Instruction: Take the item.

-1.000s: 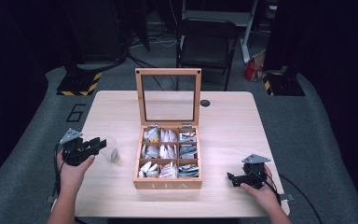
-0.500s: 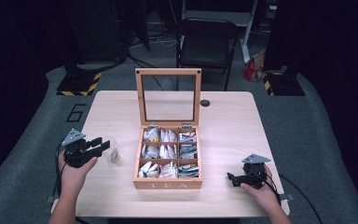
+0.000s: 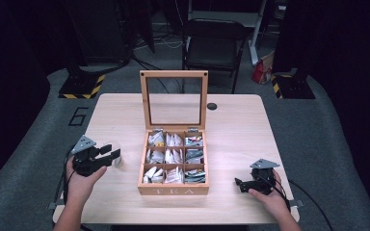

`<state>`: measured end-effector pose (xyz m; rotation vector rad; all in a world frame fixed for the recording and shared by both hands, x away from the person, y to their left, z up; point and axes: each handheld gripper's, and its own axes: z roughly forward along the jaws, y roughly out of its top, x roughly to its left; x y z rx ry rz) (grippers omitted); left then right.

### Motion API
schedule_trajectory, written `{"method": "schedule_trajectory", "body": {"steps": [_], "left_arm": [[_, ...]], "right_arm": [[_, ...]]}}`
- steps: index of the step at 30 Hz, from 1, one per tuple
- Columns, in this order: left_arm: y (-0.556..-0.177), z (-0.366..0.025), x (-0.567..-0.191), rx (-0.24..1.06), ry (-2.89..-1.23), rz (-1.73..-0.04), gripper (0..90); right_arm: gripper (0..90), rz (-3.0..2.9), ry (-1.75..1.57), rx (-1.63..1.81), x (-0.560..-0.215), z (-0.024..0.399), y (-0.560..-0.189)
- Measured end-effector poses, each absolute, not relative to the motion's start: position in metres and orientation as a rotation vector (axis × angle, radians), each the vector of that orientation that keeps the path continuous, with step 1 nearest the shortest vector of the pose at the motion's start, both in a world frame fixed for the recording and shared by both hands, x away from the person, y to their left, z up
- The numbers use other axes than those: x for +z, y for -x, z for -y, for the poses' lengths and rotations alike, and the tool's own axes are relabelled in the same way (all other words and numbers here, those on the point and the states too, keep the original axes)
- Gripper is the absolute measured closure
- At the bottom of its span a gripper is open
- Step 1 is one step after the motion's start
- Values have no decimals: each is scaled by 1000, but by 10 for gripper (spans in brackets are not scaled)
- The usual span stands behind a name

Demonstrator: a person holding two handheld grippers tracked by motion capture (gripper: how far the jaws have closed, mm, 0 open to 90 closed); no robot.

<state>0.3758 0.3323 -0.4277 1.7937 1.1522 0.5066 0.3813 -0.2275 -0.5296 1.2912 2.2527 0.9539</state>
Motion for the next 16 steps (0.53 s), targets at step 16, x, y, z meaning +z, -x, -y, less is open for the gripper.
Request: {"method": "schedule_trajectory", "body": {"steps": [16], "left_arm": [[-375,-339,-426,530,-1761,-1146,431]], "right_arm": [[0,-2256,-1287,957,-530,228,-381]]}}
